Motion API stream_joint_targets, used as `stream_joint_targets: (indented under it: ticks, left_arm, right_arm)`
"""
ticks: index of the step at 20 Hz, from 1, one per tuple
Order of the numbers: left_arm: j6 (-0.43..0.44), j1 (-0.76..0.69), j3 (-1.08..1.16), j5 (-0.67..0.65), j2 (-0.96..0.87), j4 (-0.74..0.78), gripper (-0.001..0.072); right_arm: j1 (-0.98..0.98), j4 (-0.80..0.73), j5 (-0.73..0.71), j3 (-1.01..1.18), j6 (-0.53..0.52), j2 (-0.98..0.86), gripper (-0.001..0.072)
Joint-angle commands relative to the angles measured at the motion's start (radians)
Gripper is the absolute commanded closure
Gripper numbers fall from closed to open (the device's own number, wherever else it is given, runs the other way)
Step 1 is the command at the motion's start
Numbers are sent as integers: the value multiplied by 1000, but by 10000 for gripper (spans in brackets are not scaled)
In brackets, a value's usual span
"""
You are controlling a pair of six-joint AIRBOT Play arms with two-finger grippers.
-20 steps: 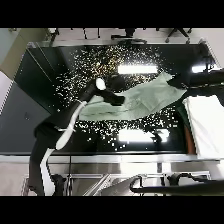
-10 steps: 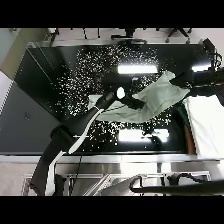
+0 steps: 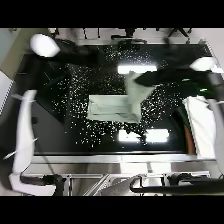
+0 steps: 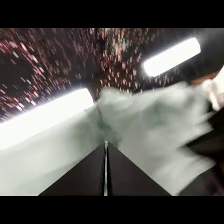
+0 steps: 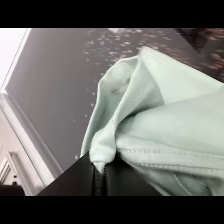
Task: Fold the shirts.
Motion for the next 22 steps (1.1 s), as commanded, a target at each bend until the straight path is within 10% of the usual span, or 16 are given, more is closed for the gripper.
stream_joint_targets:
  ticks: [1, 2, 3, 4, 12, 14, 18, 22]
  left_arm:
    - [4, 112, -66, 7, 218, 1, 692]
    - [21, 125, -92, 10, 256, 1, 692]
    - [30, 134, -126, 13, 291, 1, 692]
    - [30, 137, -161, 13, 320, 1, 692]
    - [66, 137, -288, 70, 391, 3, 692]
    - [66, 137, -288, 68, 391, 3, 692]
    - [66, 137, -288, 68, 391, 3, 692]
    - [66, 137, -288, 68, 391, 3, 692]
  right_arm:
    - [357, 3, -427, 0, -82, -140, 694]
    - [451, 2, -584, 0, -108, -210, 643]
    - [525, 0, -735, 0, -106, -288, 350]
    - [567, 0, -814, 0, -106, -355, 284]
    - [282, -89, -441, 0, -17, -208, 385]
    - [134, -211, -289, 0, 89, -135, 124]
    - [-105, -388, 8, -18, 212, -100, 110]
    - [-139, -384, -6, -123, 209, -152, 100]
